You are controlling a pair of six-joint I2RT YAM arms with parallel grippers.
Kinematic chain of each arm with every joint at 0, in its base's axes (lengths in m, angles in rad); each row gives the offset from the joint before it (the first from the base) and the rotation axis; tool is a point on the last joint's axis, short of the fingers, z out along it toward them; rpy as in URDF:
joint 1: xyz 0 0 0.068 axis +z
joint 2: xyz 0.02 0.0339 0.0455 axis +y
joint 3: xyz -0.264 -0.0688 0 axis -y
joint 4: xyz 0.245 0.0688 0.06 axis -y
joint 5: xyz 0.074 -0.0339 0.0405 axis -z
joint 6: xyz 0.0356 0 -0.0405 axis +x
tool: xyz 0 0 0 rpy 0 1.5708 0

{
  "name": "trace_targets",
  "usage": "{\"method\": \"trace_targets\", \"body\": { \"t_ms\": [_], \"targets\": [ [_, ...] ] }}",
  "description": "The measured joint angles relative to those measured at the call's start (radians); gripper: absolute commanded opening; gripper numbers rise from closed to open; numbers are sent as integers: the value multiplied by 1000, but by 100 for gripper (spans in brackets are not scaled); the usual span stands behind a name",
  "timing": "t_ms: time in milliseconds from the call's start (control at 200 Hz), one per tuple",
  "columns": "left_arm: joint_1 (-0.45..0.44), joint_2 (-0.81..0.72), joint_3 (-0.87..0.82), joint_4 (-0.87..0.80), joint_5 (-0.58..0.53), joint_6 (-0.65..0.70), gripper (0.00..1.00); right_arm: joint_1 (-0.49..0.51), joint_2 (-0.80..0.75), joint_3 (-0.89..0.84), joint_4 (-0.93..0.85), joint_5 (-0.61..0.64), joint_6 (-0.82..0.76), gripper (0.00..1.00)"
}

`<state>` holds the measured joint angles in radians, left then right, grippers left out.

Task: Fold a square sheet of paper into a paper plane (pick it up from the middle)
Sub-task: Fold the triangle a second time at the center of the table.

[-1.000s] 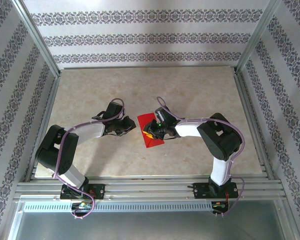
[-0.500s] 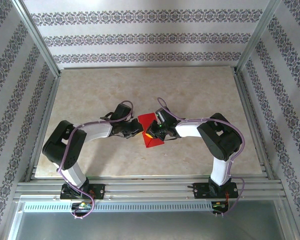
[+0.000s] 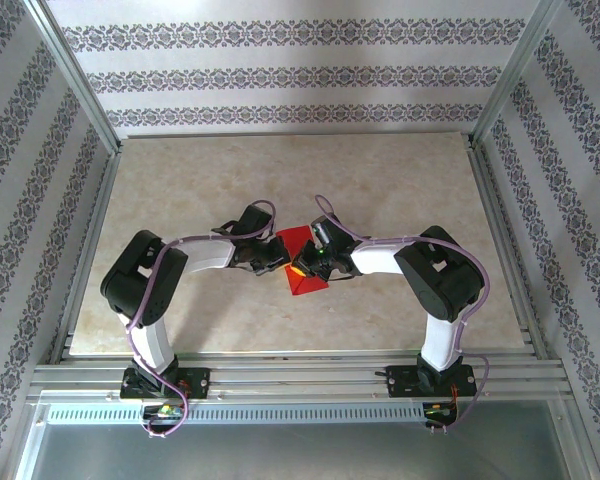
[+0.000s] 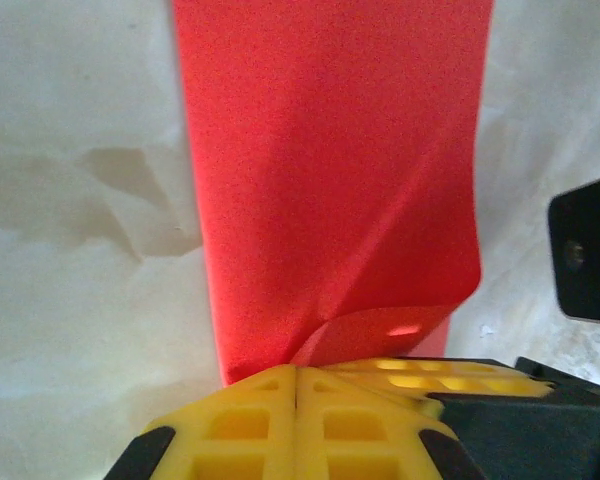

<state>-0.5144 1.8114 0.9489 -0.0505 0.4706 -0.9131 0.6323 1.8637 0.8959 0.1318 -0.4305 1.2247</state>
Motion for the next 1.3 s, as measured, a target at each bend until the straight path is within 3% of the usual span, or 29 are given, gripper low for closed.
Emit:
{"method": "trace_targets", "body": {
  "t_ms": [789, 974, 1299],
  "targets": [
    [-5, 30, 34, -51, -32, 76, 0, -14, -67, -39, 15, -14, 0, 4],
    [-8, 35, 47, -72, -41, 89, 0, -56, -151, -42, 23, -29, -108, 1],
    [-10, 42, 74, -118, -56, 103, 0, -64, -93, -48, 14, -53, -263, 0]
  ]
}}
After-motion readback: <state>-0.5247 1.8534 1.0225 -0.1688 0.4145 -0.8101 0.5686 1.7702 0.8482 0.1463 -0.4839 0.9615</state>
